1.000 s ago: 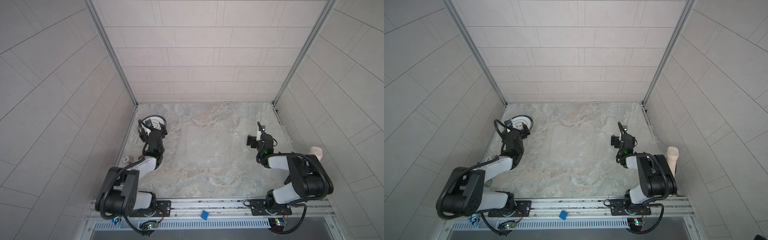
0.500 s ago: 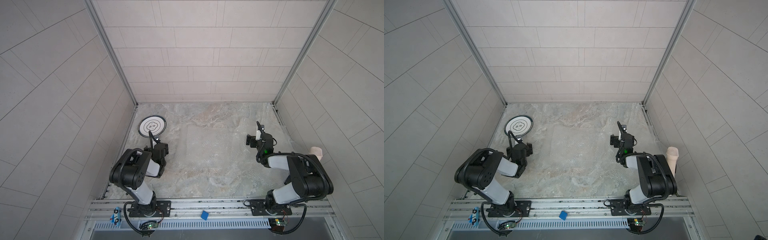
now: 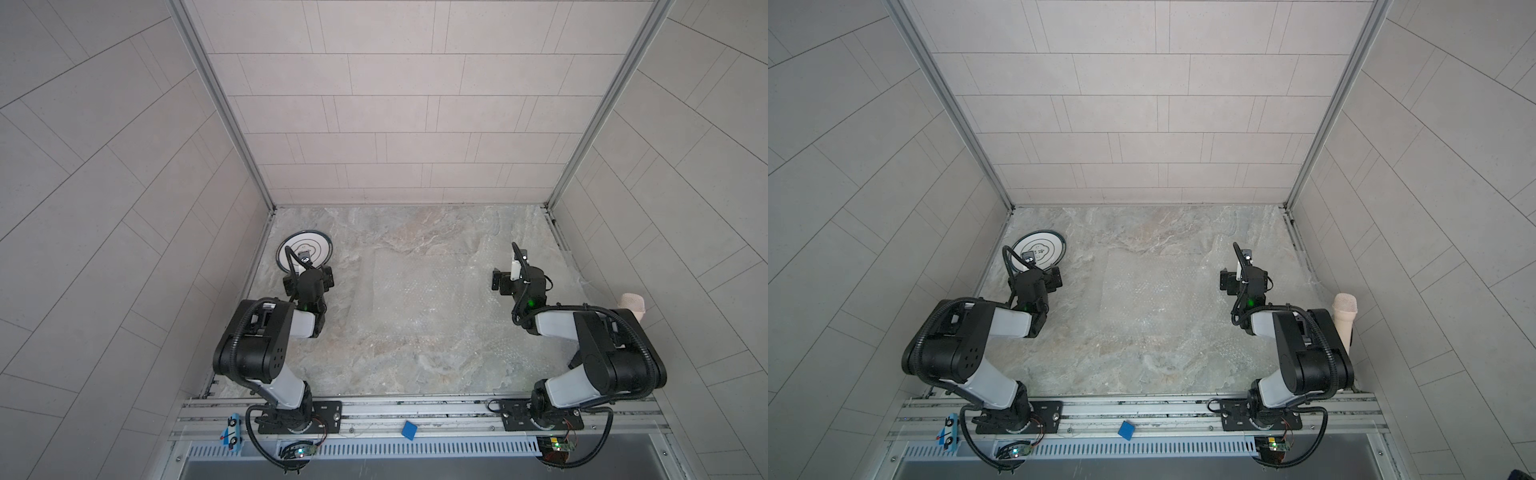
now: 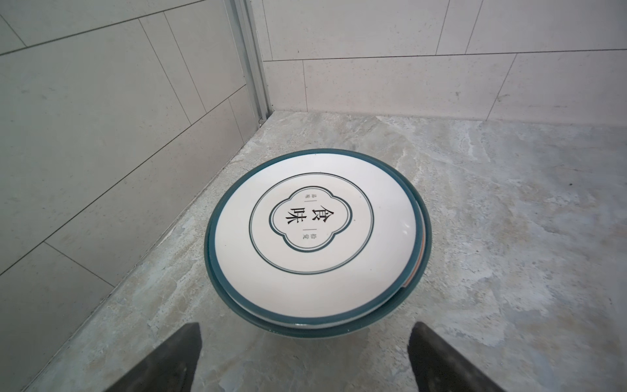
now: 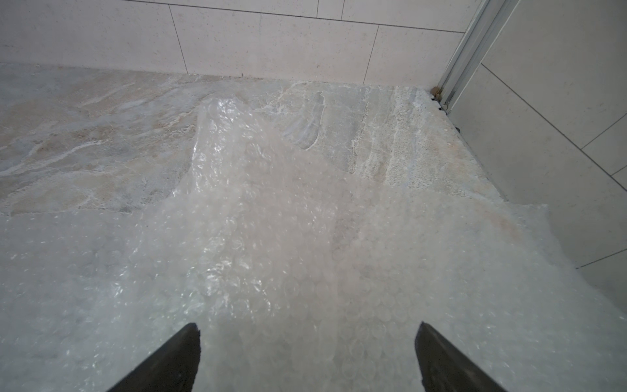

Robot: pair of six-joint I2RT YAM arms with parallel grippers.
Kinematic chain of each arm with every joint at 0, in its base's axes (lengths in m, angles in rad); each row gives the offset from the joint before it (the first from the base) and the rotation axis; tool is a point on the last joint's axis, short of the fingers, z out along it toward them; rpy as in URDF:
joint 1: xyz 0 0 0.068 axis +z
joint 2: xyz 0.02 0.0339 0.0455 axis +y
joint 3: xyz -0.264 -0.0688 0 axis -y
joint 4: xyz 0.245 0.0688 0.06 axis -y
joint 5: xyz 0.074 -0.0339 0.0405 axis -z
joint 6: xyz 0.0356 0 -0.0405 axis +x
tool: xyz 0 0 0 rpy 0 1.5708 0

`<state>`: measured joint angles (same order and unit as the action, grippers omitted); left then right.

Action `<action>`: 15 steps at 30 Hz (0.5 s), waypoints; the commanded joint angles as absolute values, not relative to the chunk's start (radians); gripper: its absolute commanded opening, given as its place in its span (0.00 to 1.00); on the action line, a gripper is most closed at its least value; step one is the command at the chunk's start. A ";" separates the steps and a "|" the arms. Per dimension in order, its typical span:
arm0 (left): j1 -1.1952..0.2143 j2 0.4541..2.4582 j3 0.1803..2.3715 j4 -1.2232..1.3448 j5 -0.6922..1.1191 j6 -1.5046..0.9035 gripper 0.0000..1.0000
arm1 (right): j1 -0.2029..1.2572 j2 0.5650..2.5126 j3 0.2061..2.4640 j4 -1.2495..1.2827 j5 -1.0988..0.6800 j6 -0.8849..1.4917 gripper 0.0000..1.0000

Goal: Unpack dinner plates from bubble wrap
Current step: Reset both arms

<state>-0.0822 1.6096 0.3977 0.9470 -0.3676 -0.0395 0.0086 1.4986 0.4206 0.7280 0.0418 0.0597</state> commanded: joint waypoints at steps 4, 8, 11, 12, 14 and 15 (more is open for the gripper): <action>-0.090 1.595 0.383 0.968 -0.350 -0.017 1.00 | 0.015 1.506 0.434 0.713 0.047 0.038 1.00; -0.091 1.598 0.385 0.968 -0.350 -0.017 1.00 | 0.012 1.505 0.434 0.713 0.048 0.039 1.00; -0.091 1.597 0.385 0.968 -0.350 -0.017 1.00 | 0.012 1.504 0.434 0.713 0.048 0.038 1.00; -0.090 1.598 0.385 0.968 -0.350 -0.017 1.00 | 0.013 1.506 0.434 0.713 0.046 0.039 1.00; -0.089 1.597 0.385 0.967 -0.348 -0.017 1.00 | 0.014 1.505 0.434 0.713 0.048 0.038 1.00; -0.090 1.598 0.387 0.963 -0.345 -0.018 1.00 | 0.012 1.505 0.434 0.713 0.048 0.038 1.00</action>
<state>-0.0864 1.6096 0.3969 0.9485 -0.3523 -0.0280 0.0082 1.4986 0.4206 0.7280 0.0418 0.0593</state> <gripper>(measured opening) 0.999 0.996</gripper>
